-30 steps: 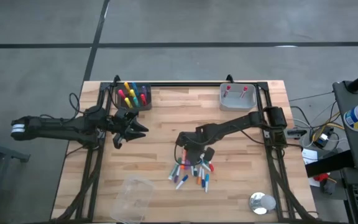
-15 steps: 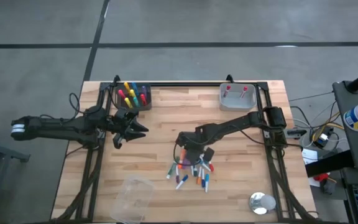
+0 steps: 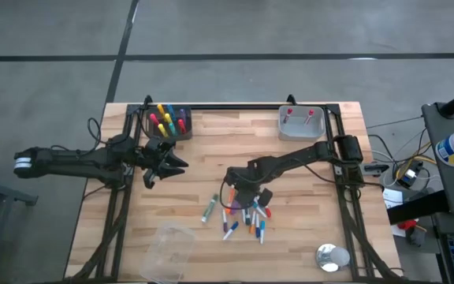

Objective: Pick & Place Markers
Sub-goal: Put the violet highlighter pen into the black bin

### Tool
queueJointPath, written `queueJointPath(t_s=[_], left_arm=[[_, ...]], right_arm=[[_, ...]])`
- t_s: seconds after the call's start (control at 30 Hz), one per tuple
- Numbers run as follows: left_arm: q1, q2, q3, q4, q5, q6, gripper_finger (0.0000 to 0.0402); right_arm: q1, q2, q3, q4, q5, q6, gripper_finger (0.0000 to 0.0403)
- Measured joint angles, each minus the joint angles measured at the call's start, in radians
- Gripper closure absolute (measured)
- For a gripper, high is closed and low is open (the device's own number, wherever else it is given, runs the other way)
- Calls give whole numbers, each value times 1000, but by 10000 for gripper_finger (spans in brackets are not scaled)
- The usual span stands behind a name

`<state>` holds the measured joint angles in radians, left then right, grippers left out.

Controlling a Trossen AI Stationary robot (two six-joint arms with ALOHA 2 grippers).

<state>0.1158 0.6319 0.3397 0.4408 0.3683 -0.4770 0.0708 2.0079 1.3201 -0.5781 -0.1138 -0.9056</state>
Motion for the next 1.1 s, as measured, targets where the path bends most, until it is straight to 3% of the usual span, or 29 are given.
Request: queueJointPath(t_s=[0.77, 1.1], left_arm=[[0, 0, 0, 0, 0, 3, 282], [0, 0, 0, 0, 0, 2, 282]], right_arm=[[1, 6, 27, -32, -18, 104, 301], [1, 8, 26, -39, -18, 121, 331]])
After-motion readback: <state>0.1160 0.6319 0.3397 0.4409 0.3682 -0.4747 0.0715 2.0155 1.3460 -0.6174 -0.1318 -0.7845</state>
